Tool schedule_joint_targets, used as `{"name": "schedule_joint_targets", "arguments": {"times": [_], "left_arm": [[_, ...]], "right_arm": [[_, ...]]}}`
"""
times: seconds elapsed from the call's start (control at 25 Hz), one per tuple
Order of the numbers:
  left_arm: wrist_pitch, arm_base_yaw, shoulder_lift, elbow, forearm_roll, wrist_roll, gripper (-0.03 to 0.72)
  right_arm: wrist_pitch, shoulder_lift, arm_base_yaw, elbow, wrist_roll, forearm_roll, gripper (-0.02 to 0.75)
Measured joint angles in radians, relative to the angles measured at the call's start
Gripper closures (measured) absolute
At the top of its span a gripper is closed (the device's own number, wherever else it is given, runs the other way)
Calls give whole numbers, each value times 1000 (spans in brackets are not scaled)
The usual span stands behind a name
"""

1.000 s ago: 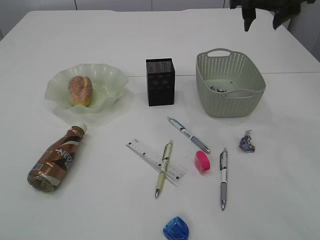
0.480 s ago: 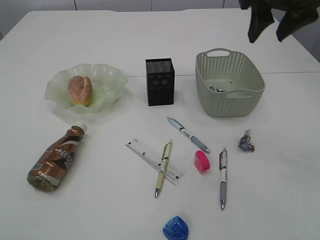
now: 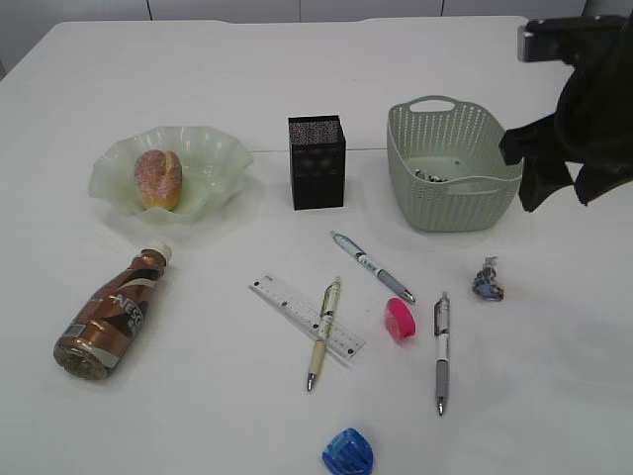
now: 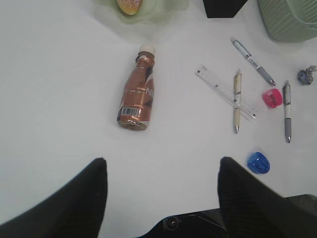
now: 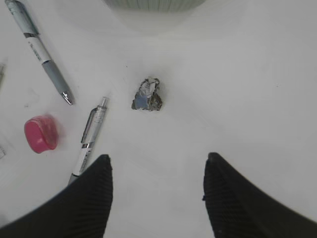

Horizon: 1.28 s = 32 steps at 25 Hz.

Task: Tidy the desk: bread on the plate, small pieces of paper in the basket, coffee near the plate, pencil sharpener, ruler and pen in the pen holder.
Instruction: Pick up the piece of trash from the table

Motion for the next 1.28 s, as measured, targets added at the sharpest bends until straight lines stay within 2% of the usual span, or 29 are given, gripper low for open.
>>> {"name": "schedule_joint_targets", "arguments": {"times": [0.44, 1.28], "left_arm": [[0, 0, 0, 0, -38, -2, 183], [0, 0, 0, 0, -59, -2, 182]], "right_arm": [[-176, 204, 0, 17, 18, 17, 282], [-322, 396, 0, 17, 22, 17, 315]]}}
